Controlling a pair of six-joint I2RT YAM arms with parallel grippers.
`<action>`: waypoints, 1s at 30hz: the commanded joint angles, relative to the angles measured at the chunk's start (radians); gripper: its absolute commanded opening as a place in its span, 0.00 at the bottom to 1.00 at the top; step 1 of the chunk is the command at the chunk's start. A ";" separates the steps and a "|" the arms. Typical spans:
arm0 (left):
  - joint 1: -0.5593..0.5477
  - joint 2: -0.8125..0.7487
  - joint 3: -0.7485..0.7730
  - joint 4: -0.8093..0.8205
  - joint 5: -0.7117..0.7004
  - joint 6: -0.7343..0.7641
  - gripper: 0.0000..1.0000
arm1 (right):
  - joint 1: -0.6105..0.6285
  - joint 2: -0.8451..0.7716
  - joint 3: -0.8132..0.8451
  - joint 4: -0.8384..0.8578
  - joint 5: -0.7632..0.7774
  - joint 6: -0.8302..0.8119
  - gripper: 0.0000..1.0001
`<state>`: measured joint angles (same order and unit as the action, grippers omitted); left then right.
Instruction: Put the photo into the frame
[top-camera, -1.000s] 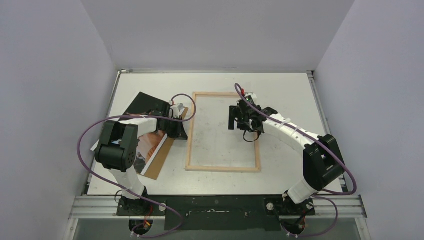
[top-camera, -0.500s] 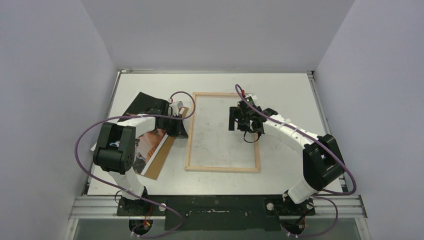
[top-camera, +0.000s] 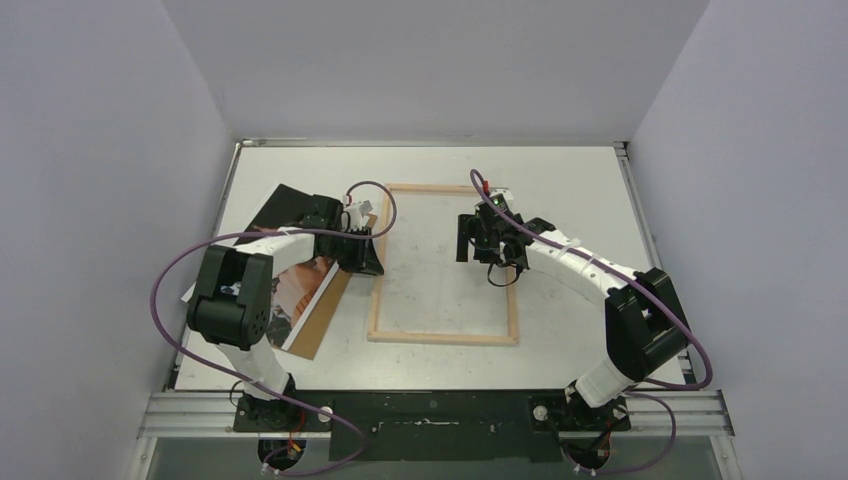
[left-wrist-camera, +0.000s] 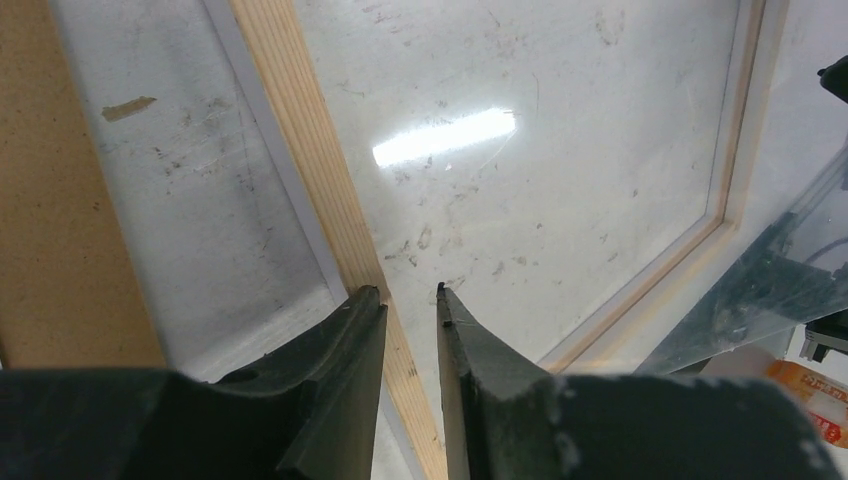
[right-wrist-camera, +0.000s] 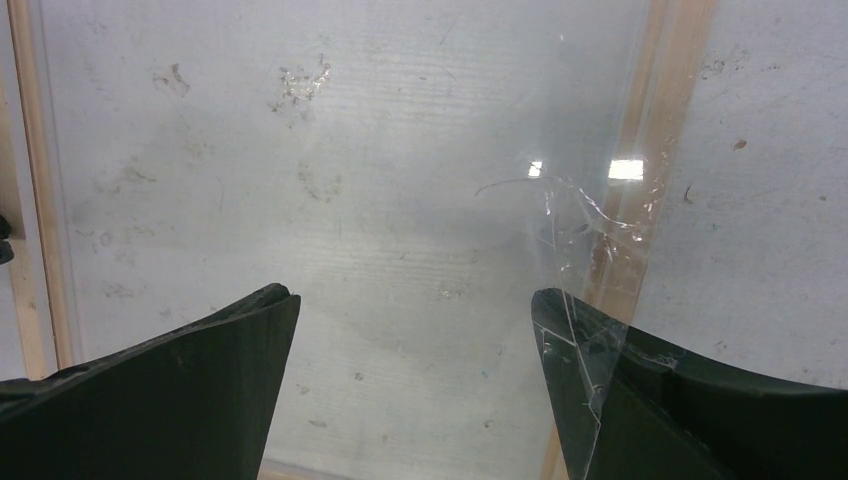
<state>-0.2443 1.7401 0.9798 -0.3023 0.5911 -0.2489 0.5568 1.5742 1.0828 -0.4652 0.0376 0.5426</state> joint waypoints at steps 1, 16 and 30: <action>-0.008 0.035 0.035 0.012 -0.045 0.029 0.23 | 0.001 -0.048 -0.001 0.036 -0.007 0.008 0.90; -0.030 0.033 0.045 -0.028 -0.169 0.059 0.18 | -0.001 -0.055 0.011 0.018 -0.007 -0.001 0.90; -0.030 -0.053 0.070 -0.082 -0.185 0.088 0.26 | 0.000 -0.057 0.000 0.033 -0.019 0.013 0.90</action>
<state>-0.2779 1.7313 1.0164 -0.3664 0.4282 -0.1913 0.5568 1.5742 1.0817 -0.4648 0.0303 0.5430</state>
